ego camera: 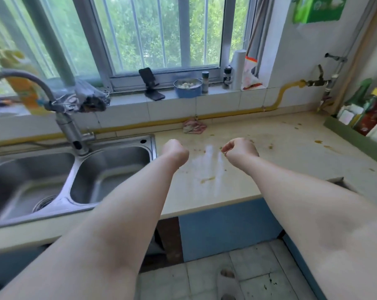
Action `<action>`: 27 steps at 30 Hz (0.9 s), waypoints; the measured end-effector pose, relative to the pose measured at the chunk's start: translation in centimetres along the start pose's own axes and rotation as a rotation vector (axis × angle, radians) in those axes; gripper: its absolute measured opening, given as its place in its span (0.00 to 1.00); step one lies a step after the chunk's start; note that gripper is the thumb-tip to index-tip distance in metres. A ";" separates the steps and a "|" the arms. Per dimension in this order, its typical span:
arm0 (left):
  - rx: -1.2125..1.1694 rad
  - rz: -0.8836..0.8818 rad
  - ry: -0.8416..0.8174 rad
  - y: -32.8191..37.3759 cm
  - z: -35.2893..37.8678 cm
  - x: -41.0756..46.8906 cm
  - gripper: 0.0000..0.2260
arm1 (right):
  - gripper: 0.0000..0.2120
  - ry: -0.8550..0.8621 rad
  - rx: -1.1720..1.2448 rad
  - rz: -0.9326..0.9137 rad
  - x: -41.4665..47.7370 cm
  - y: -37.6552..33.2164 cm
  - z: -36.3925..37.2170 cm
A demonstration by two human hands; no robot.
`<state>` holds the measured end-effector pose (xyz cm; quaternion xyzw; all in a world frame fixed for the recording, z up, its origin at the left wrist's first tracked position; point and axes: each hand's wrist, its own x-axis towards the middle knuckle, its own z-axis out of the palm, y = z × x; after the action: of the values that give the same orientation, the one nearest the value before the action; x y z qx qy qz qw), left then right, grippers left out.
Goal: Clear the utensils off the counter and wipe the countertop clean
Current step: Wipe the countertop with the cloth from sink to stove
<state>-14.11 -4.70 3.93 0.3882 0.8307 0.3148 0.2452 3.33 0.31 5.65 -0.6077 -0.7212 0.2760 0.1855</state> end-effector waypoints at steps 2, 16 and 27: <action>0.007 -0.019 0.014 -0.6 -0.1 1.9 0.12 | 0.13 -0.028 0.000 -0.012 2.0 -0.7 1.2; 0.028 -0.203 0.014 2.9 5.0 21.5 0.14 | 0.17 -0.187 -0.068 0.040 24.0 -3.3 6.5; -0.024 -0.298 0.044 5.3 10.3 32.9 0.22 | 0.13 -0.376 -0.004 0.015 35.9 -2.1 12.0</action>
<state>-23.77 27.67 -4.65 0.2508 0.8805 0.2933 0.2754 -12.47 33.16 -4.87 -0.5512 -0.7392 0.3846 0.0443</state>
